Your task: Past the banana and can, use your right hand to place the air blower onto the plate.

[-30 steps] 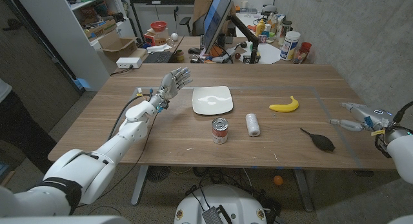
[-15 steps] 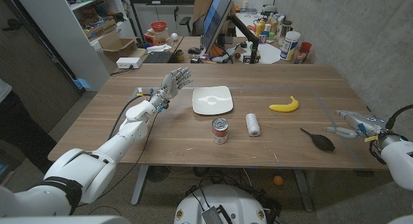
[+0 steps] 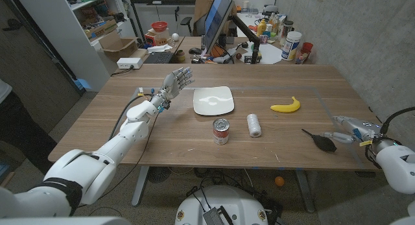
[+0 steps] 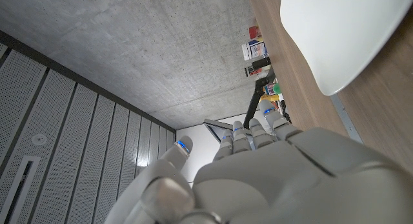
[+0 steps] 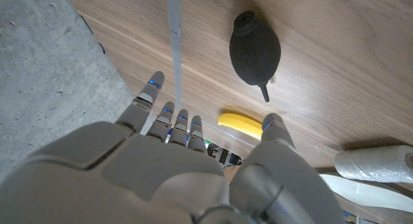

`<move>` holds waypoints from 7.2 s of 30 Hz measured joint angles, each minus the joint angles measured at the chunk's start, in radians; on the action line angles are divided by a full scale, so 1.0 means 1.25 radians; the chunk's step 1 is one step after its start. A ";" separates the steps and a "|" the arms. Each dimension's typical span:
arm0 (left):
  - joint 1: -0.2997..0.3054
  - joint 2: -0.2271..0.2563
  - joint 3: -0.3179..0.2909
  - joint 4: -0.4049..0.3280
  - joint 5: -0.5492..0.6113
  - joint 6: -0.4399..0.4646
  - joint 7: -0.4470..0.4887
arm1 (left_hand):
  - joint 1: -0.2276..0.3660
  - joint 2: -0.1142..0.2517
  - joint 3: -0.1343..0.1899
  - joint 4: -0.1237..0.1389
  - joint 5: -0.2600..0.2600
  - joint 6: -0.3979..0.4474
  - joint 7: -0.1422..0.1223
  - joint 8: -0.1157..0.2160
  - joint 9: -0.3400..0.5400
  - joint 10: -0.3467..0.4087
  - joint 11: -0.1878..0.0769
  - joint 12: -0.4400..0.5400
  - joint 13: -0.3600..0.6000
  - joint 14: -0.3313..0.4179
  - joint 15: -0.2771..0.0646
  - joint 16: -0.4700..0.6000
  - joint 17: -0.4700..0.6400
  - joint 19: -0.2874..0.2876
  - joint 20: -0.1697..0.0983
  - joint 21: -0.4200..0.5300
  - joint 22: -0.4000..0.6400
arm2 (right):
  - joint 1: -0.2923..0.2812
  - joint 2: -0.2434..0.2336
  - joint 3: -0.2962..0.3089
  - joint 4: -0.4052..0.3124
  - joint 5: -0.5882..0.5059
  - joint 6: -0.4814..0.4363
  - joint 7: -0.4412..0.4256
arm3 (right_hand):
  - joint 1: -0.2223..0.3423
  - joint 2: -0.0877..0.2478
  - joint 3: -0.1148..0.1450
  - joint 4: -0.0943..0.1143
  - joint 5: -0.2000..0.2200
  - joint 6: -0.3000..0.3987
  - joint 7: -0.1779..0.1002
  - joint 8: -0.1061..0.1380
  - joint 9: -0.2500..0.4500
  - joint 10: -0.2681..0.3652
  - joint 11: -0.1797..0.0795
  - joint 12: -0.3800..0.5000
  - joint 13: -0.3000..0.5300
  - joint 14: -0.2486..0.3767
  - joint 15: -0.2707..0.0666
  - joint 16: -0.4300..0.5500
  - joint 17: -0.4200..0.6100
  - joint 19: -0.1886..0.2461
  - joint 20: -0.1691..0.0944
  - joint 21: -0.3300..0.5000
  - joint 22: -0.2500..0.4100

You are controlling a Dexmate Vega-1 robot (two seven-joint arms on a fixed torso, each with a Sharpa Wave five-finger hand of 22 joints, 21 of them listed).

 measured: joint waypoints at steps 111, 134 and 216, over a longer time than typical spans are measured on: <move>-0.141 -0.084 -0.023 0.311 0.015 -0.065 -0.097 | -0.001 0.001 -0.013 0.000 0.000 0.000 0.000 0.000 0.000 0.003 0.003 0.000 0.000 0.000 0.000 0.000 0.000 0.000 0.000 -0.009 0.000 | 0.038 -0.307 -0.249 0.053 0.183 -0.293 -0.307 | 0.463 0.183 -0.025 0.085 0.024 0.536 -0.002 0.286 0.156 0.601 -0.024 0.433 0.258 0.881 -0.171 0.275 0.327 0.660 -0.221 0.195 0.077; -0.160 -0.093 -0.041 0.351 0.028 -0.053 -0.093 | -0.001 0.001 -0.017 0.003 0.000 0.000 0.000 0.000 0.000 0.003 0.003 0.000 0.000 0.000 0.000 0.000 0.000 0.000 0.000 -0.009 0.000 | 0.094 -0.395 -0.274 0.029 0.129 -0.314 -0.260 | 0.490 0.173 -0.028 0.068 0.033 0.505 -0.033 0.275 0.152 0.535 -0.040 0.434 0.281 0.813 -0.161 0.221 0.357 0.624 -0.239 0.198 0.061; 0.128 0.090 -0.153 -0.200 0.090 -0.174 0.447 | -0.003 0.003 -0.021 0.001 0.004 0.014 -0.014 0.000 0.000 -0.003 0.003 -0.003 -0.002 -0.003 0.003 0.000 0.000 -0.007 0.007 -0.018 0.002 | 0.728 -0.262 -0.698 0.143 -0.016 0.049 -0.188 | 0.499 0.177 -0.044 0.071 0.036 0.534 -0.036 0.283 0.140 0.548 -0.041 0.434 0.280 0.841 -0.171 0.174 0.405 0.609 -0.232 0.217 0.029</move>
